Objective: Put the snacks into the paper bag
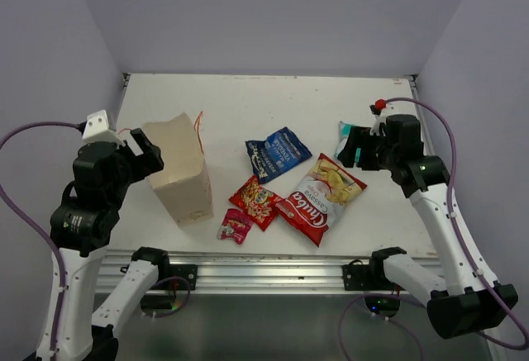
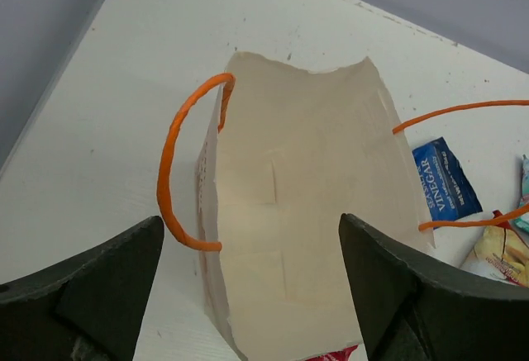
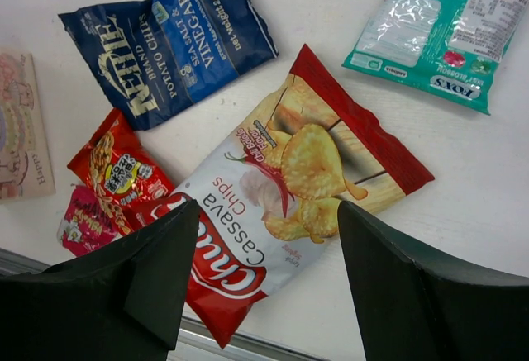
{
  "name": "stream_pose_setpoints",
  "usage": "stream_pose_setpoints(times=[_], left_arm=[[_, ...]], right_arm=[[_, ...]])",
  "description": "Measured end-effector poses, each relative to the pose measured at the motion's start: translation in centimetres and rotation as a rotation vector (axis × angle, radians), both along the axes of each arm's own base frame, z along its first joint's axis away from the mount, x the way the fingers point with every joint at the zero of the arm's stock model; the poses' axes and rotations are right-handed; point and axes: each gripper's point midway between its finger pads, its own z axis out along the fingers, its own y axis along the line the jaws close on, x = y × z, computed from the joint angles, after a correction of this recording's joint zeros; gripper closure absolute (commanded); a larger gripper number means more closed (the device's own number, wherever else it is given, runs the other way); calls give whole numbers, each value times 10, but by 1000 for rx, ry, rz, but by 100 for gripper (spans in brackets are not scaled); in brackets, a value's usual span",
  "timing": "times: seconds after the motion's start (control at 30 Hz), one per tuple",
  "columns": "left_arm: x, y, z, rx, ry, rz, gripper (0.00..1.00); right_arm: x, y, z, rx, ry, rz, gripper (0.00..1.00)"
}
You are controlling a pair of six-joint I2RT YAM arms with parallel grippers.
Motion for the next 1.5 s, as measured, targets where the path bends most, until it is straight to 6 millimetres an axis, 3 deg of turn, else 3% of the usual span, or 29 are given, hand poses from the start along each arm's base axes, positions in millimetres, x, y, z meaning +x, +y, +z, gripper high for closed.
stream_pose_setpoints(times=[0.1,0.13,0.17,0.27,0.6,0.7,0.73,0.77,1.17,1.5], left_arm=[[3,-4,-18,-18,45,-7,18],[3,-5,-22,-22,56,-8,35],[4,-6,-27,-25,69,-8,43],[8,-7,-37,-31,96,-6,55],[15,-7,-56,-19,153,2,55],[17,-5,-58,-8,162,11,78],[17,-5,-58,-5,164,14,92],[18,-4,-59,-4,167,17,99],[22,-3,-63,23,165,5,100],[25,-8,-62,39,155,-39,100]], right_arm=[[-3,4,-11,9,35,10,28],[-4,5,-15,14,46,12,28],[-5,5,-17,16,53,13,28],[-8,5,-25,19,75,10,28],[-19,7,-62,23,165,9,31],[-20,10,-69,29,181,16,33],[-21,11,-71,30,185,18,33],[-22,12,-74,32,191,21,34],[-41,32,-129,-34,332,93,32],[-20,36,-166,-203,332,41,23]])
